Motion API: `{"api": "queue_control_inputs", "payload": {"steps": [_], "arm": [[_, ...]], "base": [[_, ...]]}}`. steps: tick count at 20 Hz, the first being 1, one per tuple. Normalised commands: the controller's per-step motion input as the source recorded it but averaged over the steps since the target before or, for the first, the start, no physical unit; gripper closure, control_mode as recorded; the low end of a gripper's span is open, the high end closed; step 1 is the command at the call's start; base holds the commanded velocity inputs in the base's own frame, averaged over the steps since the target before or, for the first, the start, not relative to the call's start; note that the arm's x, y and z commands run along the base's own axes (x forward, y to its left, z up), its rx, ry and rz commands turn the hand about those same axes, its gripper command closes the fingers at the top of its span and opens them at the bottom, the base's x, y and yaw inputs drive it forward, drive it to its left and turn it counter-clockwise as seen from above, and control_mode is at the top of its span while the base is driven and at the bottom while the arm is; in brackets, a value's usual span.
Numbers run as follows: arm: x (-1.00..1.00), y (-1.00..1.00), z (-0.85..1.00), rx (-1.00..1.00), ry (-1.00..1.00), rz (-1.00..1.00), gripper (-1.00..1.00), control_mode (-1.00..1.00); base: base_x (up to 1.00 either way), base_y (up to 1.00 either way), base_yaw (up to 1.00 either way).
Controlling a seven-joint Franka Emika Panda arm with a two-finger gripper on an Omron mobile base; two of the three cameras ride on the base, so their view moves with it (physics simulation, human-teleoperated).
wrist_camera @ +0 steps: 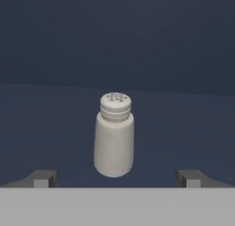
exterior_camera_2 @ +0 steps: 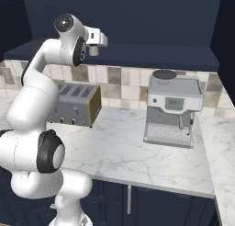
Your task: Retrieve the shaker from the cabinet and place it next the steak on a plate on the dining table.
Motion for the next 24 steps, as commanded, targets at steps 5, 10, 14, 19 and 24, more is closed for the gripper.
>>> {"api": "queue_control_inputs", "payload": {"steps": [5,10,14,19,24], "arm": [[0.22,0.0,-0.12,0.0,0.0,0.0,-1.0,-1.0],[0.26,0.0,-0.04,0.0,0.0,0.0,-1.0,-1.0],[0.24,0.0,0.0,0.0,0.0,0.0,-1.0,-1.0],[0.2,0.0,0.0,0.0,0.0,0.0,-1.0,-1.0],[0.17,0.0,-0.05,0.0,0.0,0.0,-1.0,-1.0]], "base": [[0.0,0.0,0.0],[0.0,0.0,0.0],[0.0,0.0,0.0],[0.0,0.0,0.0],[0.0,0.0,0.0]]}}
